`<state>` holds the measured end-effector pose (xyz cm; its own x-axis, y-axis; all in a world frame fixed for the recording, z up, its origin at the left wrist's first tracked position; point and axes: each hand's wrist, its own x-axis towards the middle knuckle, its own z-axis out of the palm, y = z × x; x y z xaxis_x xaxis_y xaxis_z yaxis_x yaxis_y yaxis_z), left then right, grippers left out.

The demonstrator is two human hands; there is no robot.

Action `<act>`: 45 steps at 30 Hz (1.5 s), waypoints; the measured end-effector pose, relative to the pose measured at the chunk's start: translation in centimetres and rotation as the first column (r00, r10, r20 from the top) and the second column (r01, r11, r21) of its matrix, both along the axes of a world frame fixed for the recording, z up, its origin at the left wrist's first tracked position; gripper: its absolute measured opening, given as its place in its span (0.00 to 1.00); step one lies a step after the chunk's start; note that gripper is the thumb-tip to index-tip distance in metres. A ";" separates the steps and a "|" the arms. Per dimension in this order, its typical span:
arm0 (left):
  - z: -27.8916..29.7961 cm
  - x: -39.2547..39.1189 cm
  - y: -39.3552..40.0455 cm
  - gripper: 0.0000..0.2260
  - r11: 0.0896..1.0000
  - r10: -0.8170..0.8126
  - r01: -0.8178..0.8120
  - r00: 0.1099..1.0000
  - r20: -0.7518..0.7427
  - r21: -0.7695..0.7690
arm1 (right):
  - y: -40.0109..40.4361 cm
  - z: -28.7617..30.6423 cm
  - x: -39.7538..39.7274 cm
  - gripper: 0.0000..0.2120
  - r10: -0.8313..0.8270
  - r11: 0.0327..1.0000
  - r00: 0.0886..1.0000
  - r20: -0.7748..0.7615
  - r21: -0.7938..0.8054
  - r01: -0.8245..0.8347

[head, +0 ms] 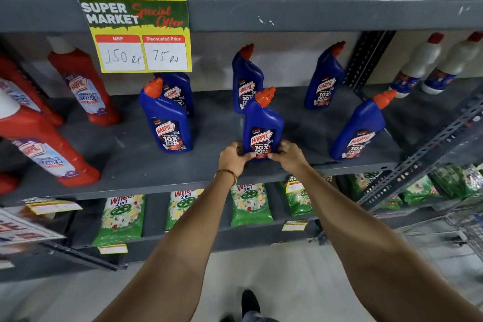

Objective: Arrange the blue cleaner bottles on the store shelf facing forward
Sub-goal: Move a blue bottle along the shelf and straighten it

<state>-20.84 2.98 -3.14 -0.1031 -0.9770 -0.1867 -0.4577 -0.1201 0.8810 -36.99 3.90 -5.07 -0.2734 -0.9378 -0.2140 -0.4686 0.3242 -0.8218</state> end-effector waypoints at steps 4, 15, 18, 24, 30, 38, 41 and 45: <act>-0.2 0.1 1.0 0.19 1.000 -0.010 0.010 1.000 0.004 -0.004 | 1.1 0.0 0.0 0.15 0.003 1.000 0.999 -0.035 -0.018 -0.003; -0.2 0.2 2.0 0.19 0.999 -0.029 0.029 0.999 0.034 -0.021 | 2.4 0.4 0.0 0.15 0.002 1.000 1.000 0.006 -0.014 -0.002; -0.2 0.2 2.1 0.19 0.999 -0.030 0.031 0.998 0.050 -0.023 | 2.5 0.3 0.1 0.15 0.000 1.000 1.000 0.008 -0.014 0.000; -0.1 0.2 2.2 0.19 0.999 -0.024 0.025 0.999 0.034 -0.021 | 2.7 0.3 0.1 0.16 0.003 1.000 0.999 0.043 -0.021 -0.002; -0.1 0.3 2.1 0.20 0.999 -0.034 0.034 0.999 0.019 -0.020 | 2.7 0.5 0.0 0.15 0.006 1.000 0.995 0.097 -0.015 -0.005; -0.4 1.7 2.1 0.24 1.000 -0.003 0.005 0.997 -0.082 0.025 | 1.9 -0.5 -0.6 0.24 -0.076 0.997 0.982 0.171 0.020 0.074; -0.6 3.5 1.9 0.26 1.000 0.009 -0.008 0.998 -0.060 0.011 | 1.8 -1.0 -0.8 0.26 -0.169 0.985 0.979 0.116 0.002 0.170; -1.0 7.1 1.3 0.26 1.000 0.027 -0.027 0.999 -0.045 0.014 | 3.0 -0.6 0.9 0.26 -0.329 0.944 0.944 0.026 0.034 0.328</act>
